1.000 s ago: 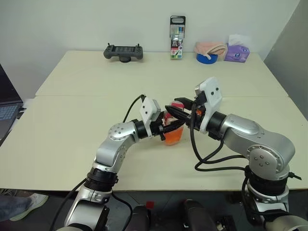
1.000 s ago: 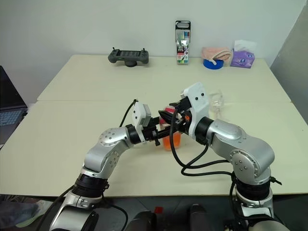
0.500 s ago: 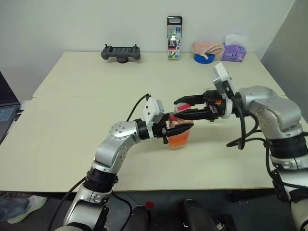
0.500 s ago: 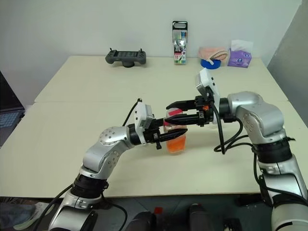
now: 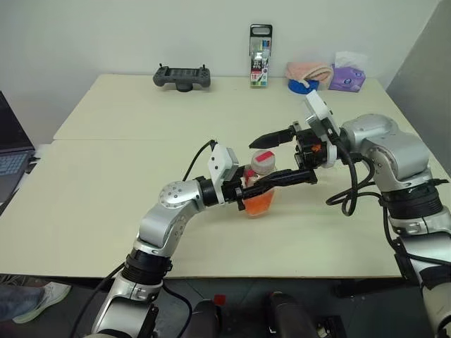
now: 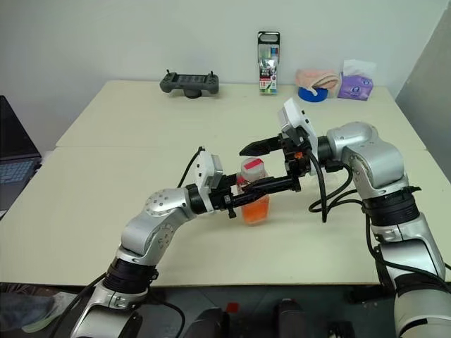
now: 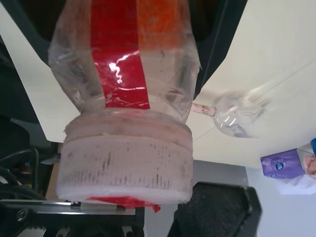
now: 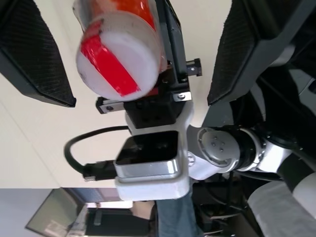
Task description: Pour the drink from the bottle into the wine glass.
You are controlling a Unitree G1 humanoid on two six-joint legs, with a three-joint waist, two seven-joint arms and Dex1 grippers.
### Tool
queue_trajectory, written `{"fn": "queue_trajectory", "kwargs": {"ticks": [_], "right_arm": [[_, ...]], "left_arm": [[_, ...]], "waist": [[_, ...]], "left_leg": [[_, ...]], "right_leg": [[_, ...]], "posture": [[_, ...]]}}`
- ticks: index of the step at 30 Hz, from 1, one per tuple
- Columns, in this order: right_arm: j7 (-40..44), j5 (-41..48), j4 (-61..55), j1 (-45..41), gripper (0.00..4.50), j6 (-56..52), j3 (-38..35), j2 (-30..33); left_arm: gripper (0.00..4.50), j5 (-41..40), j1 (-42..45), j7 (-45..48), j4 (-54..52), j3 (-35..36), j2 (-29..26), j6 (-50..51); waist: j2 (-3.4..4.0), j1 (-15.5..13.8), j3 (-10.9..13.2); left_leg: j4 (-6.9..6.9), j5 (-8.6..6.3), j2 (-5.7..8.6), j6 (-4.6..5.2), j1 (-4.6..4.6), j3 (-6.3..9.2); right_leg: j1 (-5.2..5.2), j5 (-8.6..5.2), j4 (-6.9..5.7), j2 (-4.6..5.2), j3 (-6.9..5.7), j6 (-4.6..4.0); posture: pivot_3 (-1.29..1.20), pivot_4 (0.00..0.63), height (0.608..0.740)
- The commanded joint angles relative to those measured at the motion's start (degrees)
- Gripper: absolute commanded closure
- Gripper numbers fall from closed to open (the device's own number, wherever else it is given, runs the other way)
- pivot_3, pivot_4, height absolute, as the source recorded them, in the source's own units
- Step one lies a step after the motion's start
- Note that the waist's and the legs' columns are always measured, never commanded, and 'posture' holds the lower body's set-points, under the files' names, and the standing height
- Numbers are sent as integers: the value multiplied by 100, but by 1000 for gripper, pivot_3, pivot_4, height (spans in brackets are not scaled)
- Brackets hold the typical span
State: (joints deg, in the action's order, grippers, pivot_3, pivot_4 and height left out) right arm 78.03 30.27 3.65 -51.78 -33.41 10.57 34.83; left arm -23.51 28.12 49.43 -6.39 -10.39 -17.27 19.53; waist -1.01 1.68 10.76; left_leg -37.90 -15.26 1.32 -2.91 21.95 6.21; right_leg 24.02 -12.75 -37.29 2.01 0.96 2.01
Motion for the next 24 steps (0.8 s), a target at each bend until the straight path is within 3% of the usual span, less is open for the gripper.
{"fn": "queue_trajectory", "kwargs": {"ticks": [1,12,18,24], "right_arm": [[-582,98,-729,366,0,-210,-484,144],[-2859,698,-2874,1434,0,-1627,-1287,-190],[-4468,751,-3521,1523,0,-2500,-1349,-724],[-5498,677,-3914,1580,0,-2926,-1206,-1200]], "left_arm": [[2756,-7,107,46,-69,57,56,-179],[2756,52,345,65,307,143,155,-462],[2756,93,354,95,379,131,196,-542],[2756,147,390,150,426,105,248,-579]], "waist": [[0,-1,0],[0,-5,0],[0,1,0],[0,0,0]], "left_leg": [[1,0,0,0,1,1],[-3,0,0,0,1,-1],[-3,0,-1,0,-1,0],[-4,0,1,1,-3,0]], "right_leg": [[0,0,0,0,0,0],[1,0,-6,0,2,1],[2,0,-13,-2,3,1],[3,-4,-25,-2,3,7]], "posture": [[0,150,740],[0,150,740],[0,150,740],[0,150,740]]}}
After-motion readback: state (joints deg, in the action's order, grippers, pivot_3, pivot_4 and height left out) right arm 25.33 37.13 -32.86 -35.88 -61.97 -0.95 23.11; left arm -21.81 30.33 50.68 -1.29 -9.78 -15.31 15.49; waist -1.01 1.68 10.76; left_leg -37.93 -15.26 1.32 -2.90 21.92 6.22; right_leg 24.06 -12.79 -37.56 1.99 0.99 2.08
